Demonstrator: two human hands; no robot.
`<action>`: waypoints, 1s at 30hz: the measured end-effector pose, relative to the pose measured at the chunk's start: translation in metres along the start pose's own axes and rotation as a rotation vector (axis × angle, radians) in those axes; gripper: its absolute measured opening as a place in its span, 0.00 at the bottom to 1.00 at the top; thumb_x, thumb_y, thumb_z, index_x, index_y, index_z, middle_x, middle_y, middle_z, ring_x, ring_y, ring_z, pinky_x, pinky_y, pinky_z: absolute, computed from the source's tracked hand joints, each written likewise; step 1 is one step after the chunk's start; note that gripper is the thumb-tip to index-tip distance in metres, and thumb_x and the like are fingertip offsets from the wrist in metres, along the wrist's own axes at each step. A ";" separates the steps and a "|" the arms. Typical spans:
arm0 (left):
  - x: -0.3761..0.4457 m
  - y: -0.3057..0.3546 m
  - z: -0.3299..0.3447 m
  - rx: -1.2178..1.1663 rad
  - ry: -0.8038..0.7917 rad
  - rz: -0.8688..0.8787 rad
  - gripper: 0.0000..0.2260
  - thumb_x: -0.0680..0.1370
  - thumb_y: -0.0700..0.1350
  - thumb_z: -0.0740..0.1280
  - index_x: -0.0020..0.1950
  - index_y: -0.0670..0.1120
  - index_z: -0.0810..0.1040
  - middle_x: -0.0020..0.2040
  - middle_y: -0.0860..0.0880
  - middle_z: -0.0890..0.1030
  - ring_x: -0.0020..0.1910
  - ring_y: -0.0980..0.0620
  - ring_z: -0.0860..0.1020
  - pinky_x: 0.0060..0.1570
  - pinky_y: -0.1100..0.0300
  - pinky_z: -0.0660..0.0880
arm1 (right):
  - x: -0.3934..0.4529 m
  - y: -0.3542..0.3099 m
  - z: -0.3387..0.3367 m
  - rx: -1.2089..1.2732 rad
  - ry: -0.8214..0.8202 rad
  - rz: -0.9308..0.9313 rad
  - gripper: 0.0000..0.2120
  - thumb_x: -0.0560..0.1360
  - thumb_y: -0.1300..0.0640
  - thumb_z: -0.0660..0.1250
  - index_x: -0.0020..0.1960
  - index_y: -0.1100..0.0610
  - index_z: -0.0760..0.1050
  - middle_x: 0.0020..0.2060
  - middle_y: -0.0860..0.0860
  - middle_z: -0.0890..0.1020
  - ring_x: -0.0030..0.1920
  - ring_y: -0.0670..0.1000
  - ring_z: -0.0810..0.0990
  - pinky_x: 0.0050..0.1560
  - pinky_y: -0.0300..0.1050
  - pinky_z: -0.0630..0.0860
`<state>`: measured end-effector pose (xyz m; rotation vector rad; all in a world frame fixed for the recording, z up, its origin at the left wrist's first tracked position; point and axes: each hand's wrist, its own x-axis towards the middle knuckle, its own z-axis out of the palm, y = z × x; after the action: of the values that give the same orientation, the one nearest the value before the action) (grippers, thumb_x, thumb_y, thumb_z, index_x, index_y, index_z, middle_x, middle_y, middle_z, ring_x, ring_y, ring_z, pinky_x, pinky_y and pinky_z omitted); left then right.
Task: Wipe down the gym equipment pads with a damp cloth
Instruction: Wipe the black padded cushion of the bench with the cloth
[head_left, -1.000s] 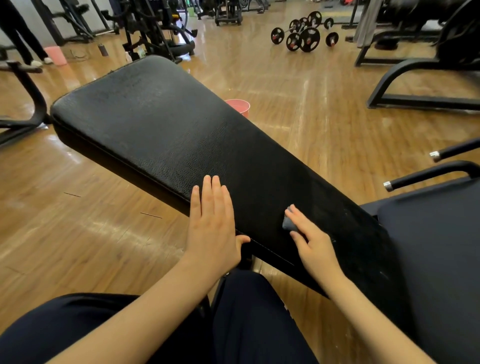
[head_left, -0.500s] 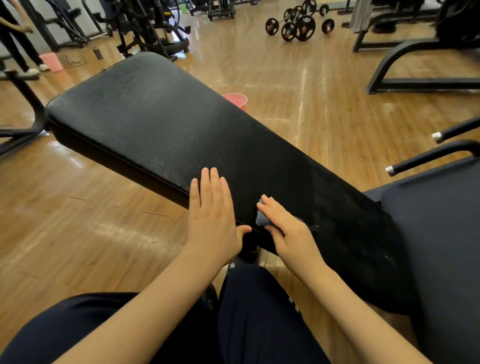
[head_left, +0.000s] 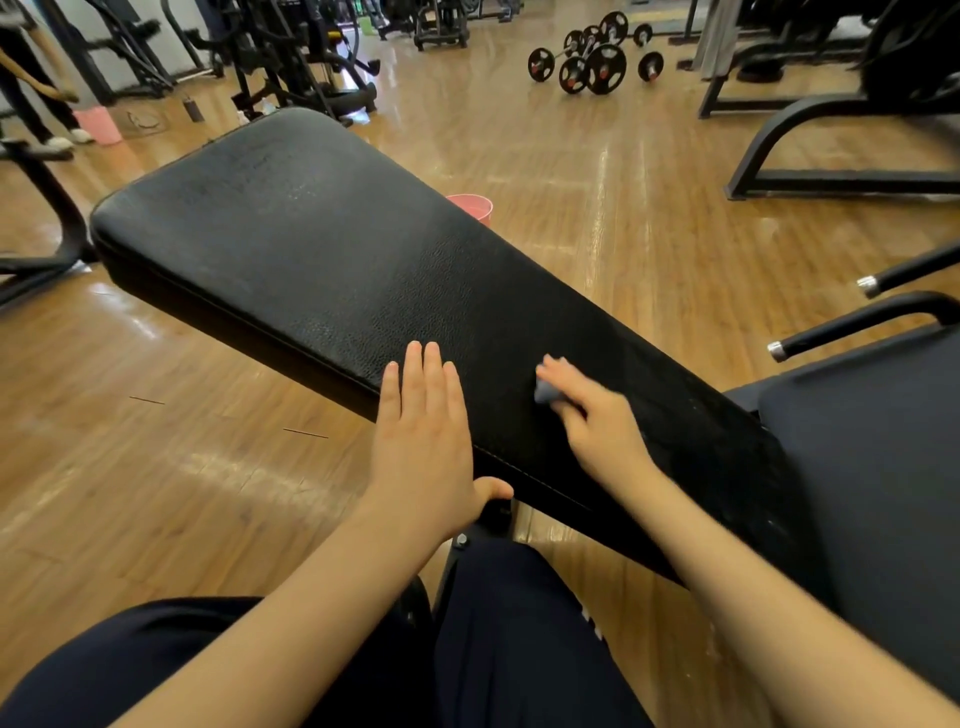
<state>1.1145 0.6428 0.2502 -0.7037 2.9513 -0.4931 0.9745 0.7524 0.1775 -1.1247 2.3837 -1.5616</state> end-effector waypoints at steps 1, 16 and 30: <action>-0.001 0.000 -0.001 0.000 -0.009 0.006 0.54 0.71 0.74 0.56 0.75 0.36 0.35 0.76 0.35 0.36 0.75 0.37 0.34 0.71 0.43 0.35 | 0.024 -0.001 0.000 -0.011 0.002 0.028 0.21 0.75 0.72 0.60 0.66 0.59 0.71 0.66 0.51 0.71 0.69 0.47 0.63 0.63 0.21 0.52; -0.002 0.001 -0.005 0.021 -0.051 -0.010 0.50 0.73 0.73 0.50 0.75 0.36 0.35 0.76 0.35 0.36 0.74 0.36 0.34 0.72 0.42 0.36 | -0.067 0.018 -0.008 -0.002 -0.054 -0.032 0.29 0.73 0.75 0.59 0.66 0.48 0.67 0.66 0.38 0.66 0.69 0.37 0.61 0.67 0.27 0.57; -0.012 0.034 0.001 0.002 -0.129 0.159 0.47 0.76 0.70 0.50 0.74 0.35 0.33 0.74 0.35 0.32 0.73 0.37 0.31 0.71 0.45 0.33 | -0.099 0.035 -0.016 -0.040 -0.043 -0.036 0.30 0.72 0.75 0.58 0.67 0.49 0.67 0.68 0.44 0.68 0.71 0.38 0.60 0.69 0.30 0.56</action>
<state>1.1111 0.6764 0.2382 -0.4752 2.8546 -0.4200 1.0210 0.8320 0.1259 -1.2031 2.3903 -1.4914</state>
